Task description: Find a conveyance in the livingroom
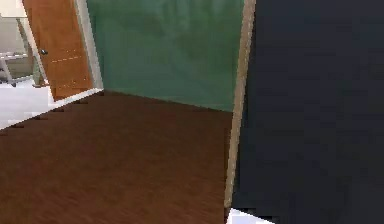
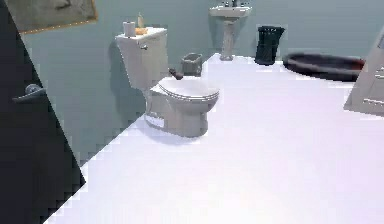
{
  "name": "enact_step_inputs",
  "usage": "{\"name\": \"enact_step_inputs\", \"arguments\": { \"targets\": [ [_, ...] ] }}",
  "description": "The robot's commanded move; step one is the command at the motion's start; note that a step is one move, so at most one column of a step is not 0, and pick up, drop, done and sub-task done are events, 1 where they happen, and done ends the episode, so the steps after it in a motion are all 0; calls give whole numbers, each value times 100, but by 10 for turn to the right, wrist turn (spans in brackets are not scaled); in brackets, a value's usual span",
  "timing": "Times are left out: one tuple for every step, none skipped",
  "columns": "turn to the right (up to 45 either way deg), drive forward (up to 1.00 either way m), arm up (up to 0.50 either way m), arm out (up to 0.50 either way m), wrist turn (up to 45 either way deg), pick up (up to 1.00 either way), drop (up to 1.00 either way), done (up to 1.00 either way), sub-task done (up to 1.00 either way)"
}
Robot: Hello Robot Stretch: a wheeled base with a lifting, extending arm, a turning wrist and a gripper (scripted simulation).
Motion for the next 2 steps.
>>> {"name": "enact_step_inputs", "arguments": {
  "targets": [
    [-450, 0, 0, 0, 0, 0, 0, 0, 0],
    [-240, 0, 0, 0, 0, 0, 0, 0, 0]
  ]
}}
